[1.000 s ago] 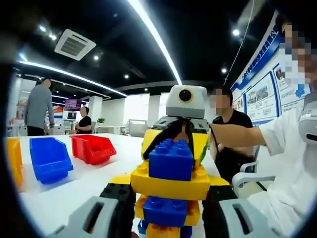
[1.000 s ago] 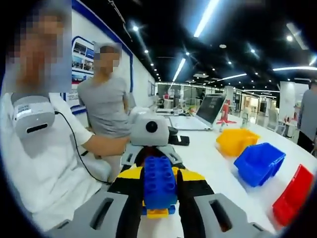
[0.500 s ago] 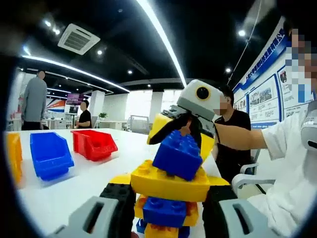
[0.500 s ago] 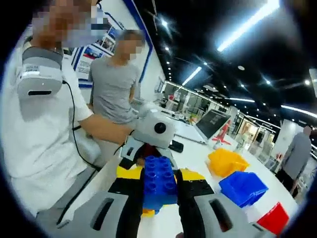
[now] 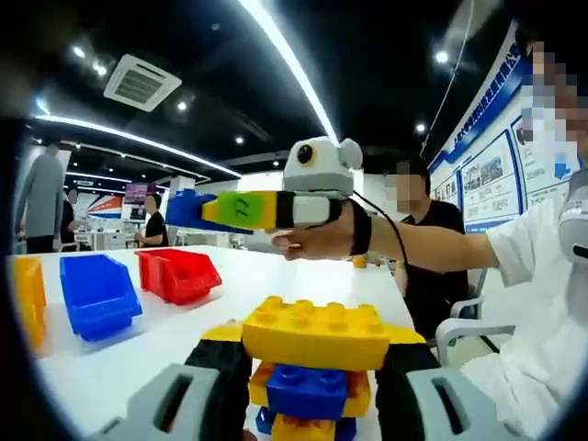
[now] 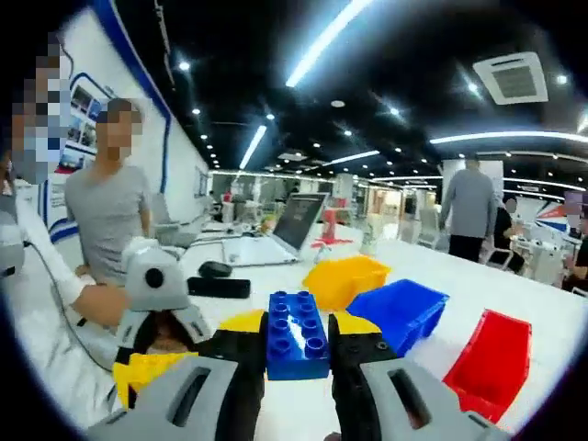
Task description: Take apart the toy blocks one by one and place each separated block into its matching bin, sorting the blocks by their type until all the connected pieces are disassembled and separated into the correct bins
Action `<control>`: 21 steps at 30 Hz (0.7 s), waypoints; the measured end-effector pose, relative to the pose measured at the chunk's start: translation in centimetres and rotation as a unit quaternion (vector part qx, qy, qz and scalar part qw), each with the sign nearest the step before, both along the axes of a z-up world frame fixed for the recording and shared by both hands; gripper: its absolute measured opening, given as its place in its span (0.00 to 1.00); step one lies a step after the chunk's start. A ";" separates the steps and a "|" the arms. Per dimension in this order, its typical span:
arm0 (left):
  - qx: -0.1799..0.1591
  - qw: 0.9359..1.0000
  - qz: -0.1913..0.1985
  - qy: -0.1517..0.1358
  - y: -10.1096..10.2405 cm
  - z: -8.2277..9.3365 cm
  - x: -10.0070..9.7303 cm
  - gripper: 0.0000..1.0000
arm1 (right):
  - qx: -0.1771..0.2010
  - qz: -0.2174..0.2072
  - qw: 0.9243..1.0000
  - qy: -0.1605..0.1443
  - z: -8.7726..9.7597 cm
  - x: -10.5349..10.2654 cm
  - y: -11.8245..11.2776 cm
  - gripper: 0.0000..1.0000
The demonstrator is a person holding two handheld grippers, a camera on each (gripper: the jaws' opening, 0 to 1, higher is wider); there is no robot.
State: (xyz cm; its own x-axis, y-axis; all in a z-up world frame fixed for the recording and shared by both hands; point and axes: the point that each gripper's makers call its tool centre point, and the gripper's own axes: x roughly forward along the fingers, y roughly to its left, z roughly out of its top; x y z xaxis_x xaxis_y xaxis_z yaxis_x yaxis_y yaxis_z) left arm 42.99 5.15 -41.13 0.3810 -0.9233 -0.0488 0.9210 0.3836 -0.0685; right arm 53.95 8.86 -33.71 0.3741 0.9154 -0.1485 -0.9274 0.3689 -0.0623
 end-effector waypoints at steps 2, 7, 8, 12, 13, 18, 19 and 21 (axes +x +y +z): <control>0.002 1.000 0.000 -0.002 0.0 0.0 0.0 0.54 | -0.014 -0.026 1.000 0.004 -0.4 1.4 0.1 0.27; 0.007 1.000 0.007 -0.011 0.1 -0.1 -0.1 0.54 | -0.032 -0.094 0.995 0.022 -1.6 5.8 1.5 0.27; 0.008 1.000 0.010 -0.013 0.1 -0.1 0.0 0.54 | -0.034 -0.097 0.994 0.025 -1.9 6.4 1.9 0.27; 0.017 1.000 0.015 -0.016 0.3 -0.1 0.1 0.54 | -0.057 -0.127 0.990 0.023 -2.7 9.3 3.5 0.27; 0.020 1.000 0.017 -0.017 0.3 -0.2 0.2 0.54 | -0.062 -0.136 0.989 0.017 -2.8 9.8 3.8 0.27; 0.021 0.999 0.020 -0.017 0.3 -0.1 0.1 0.54 | -0.061 -0.179 0.982 0.021 -3.7 13.2 5.3 0.27; 0.022 0.999 0.020 -0.016 0.4 -0.1 0.0 0.54 | -0.065 -0.183 0.981 0.020 -3.9 13.7 5.5 0.27; 0.022 0.999 0.020 -0.016 0.4 -0.1 -0.1 0.54 | -0.062 -0.195 0.978 0.024 -4.1 14.7 5.6 0.27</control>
State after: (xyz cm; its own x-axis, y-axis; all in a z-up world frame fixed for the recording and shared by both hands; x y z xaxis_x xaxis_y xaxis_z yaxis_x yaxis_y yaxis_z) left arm 42.89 5.55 -41.21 0.4193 -0.9046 -0.0769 0.9063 0.4220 -0.0215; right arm 68.67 14.50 -37.77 0.6822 0.6777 -0.2743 -0.7198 0.6884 -0.0894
